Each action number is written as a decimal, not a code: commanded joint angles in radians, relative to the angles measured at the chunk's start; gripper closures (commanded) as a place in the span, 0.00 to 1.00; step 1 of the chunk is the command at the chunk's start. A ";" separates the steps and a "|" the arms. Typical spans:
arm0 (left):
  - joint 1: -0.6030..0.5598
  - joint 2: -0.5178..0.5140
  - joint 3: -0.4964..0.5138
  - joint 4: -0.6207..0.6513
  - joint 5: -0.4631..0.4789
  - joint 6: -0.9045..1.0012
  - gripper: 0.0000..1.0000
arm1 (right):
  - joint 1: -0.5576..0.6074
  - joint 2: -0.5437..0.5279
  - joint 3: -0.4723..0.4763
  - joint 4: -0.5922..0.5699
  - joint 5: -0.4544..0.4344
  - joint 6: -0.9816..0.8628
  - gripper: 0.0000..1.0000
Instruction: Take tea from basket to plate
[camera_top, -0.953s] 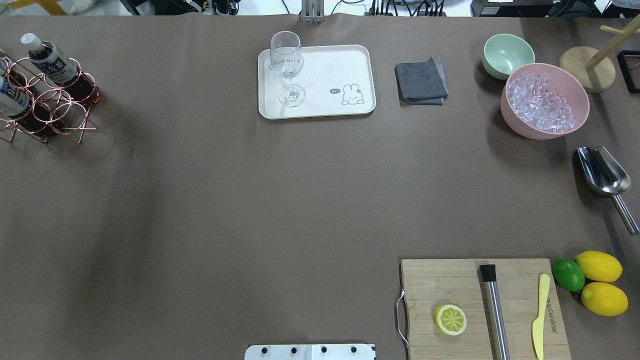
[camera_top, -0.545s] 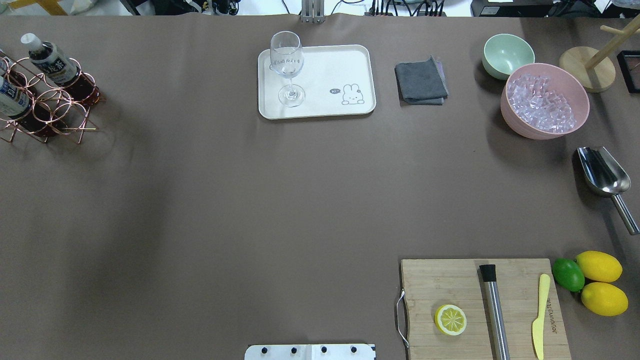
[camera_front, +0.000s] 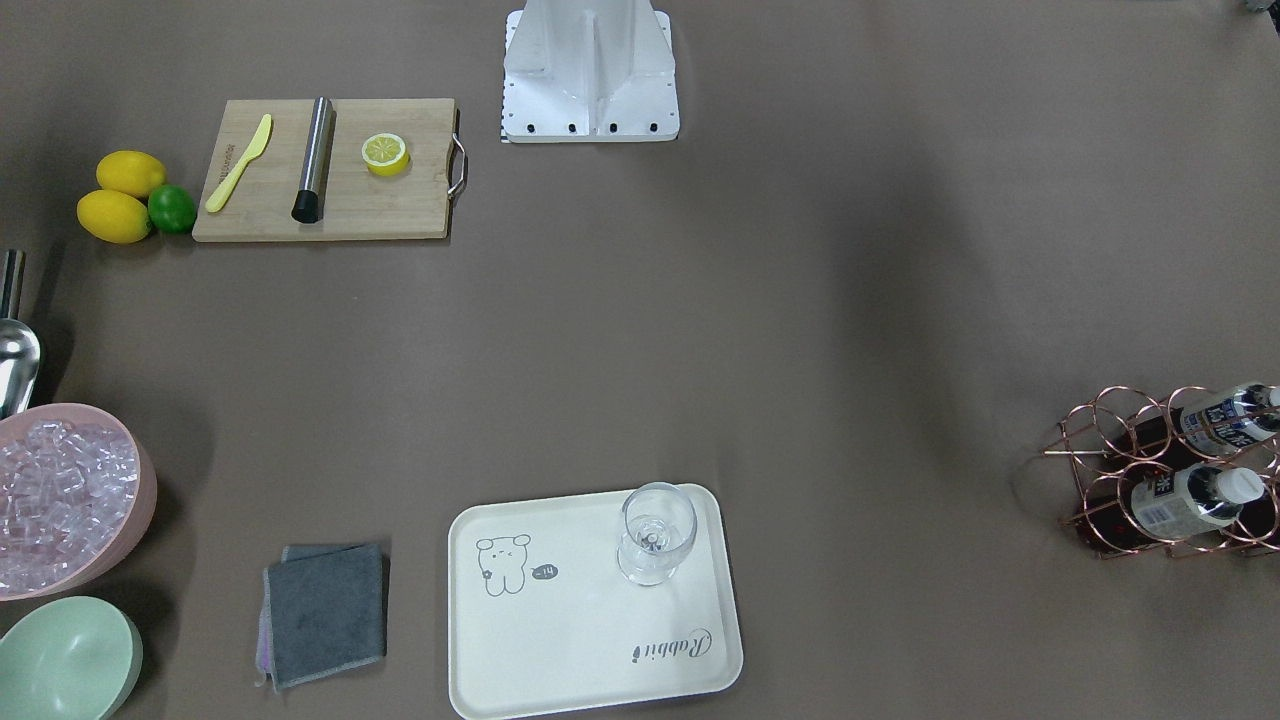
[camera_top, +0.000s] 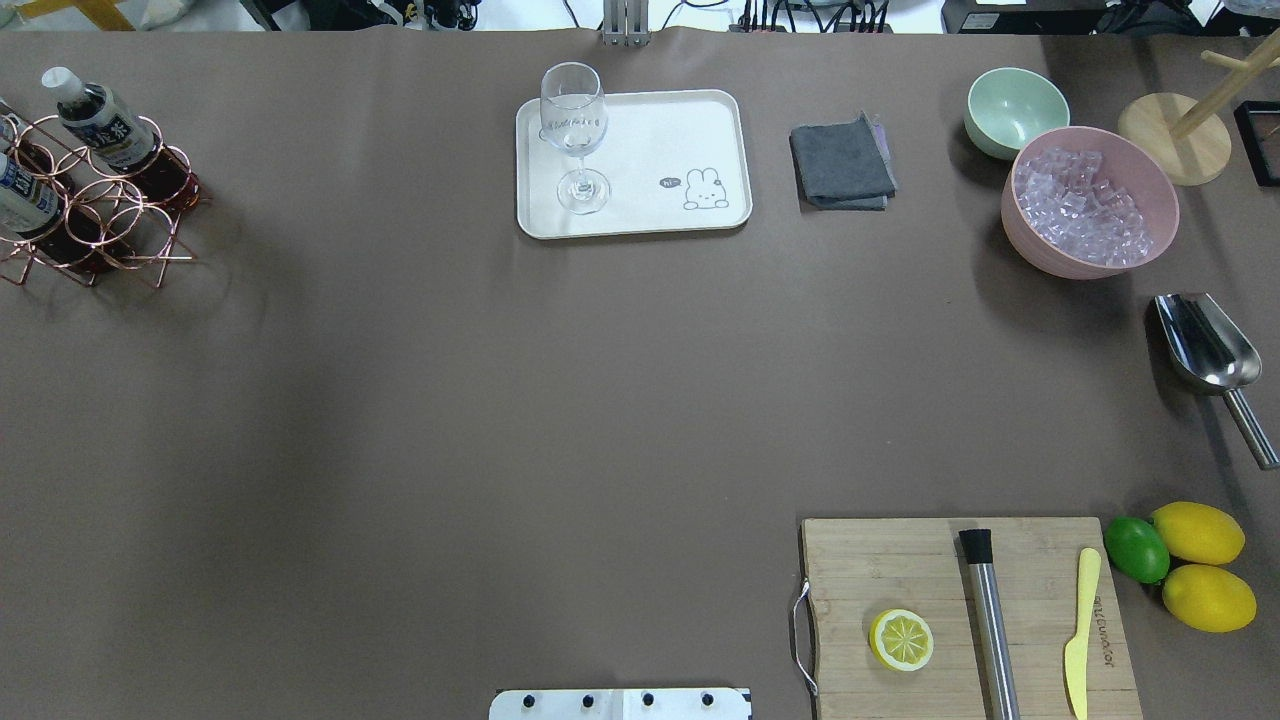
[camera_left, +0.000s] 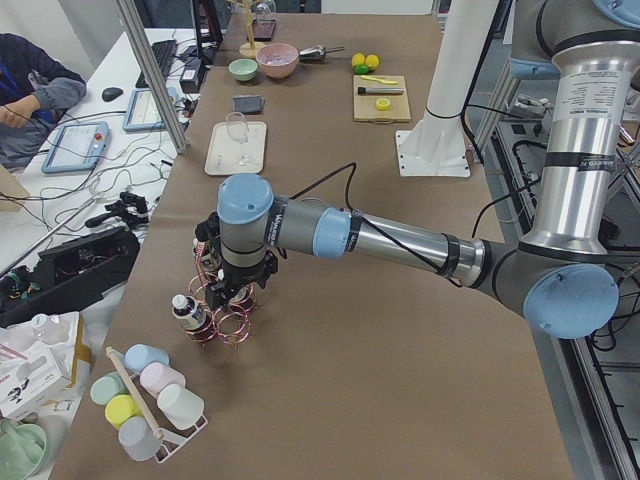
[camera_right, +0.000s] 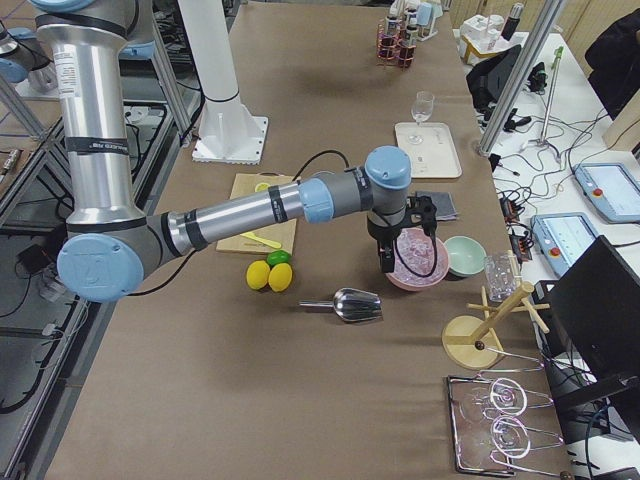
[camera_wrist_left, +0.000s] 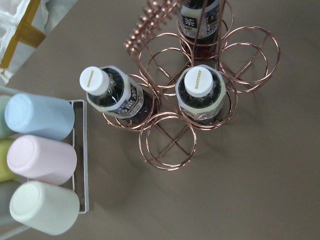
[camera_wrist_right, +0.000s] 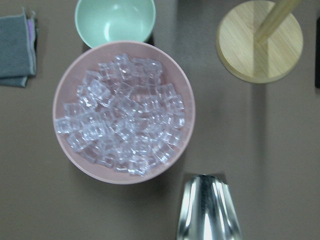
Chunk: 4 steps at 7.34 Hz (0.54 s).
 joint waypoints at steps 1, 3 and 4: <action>0.003 -0.077 0.017 0.017 -0.002 0.126 0.03 | -0.091 0.139 0.007 0.004 -0.003 0.141 0.00; 0.006 -0.192 0.124 0.092 -0.033 0.268 0.03 | -0.168 0.197 0.018 0.028 -0.011 0.195 0.00; 0.006 -0.244 0.191 0.109 -0.051 0.328 0.03 | -0.191 0.197 0.016 0.121 -0.012 0.263 0.00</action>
